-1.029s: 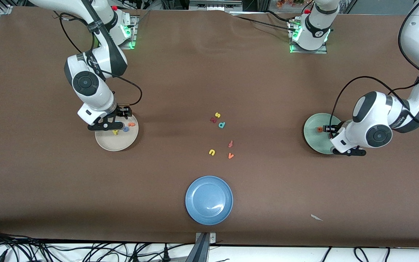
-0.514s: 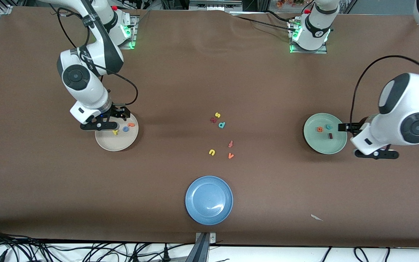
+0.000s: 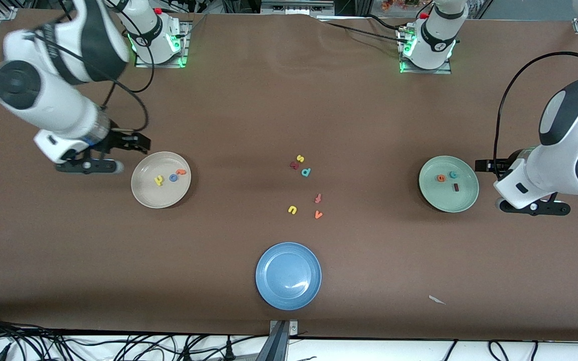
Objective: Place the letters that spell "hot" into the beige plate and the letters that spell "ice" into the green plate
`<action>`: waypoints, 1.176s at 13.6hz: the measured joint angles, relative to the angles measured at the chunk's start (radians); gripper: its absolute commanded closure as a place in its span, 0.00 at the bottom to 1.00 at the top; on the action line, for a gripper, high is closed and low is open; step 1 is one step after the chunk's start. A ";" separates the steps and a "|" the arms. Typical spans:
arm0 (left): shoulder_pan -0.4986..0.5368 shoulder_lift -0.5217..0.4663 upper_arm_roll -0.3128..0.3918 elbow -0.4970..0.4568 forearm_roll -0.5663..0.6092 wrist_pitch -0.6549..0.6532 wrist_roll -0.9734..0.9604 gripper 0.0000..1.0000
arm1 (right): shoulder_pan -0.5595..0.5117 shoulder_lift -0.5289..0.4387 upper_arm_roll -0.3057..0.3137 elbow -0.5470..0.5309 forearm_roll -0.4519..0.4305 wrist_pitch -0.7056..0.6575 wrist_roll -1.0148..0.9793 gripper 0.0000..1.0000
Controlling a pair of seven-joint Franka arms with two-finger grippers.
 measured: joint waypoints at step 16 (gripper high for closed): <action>-0.399 -0.239 0.645 -0.114 -0.473 0.430 0.106 0.00 | 0.001 -0.011 -0.136 0.254 0.017 -0.262 -0.179 0.00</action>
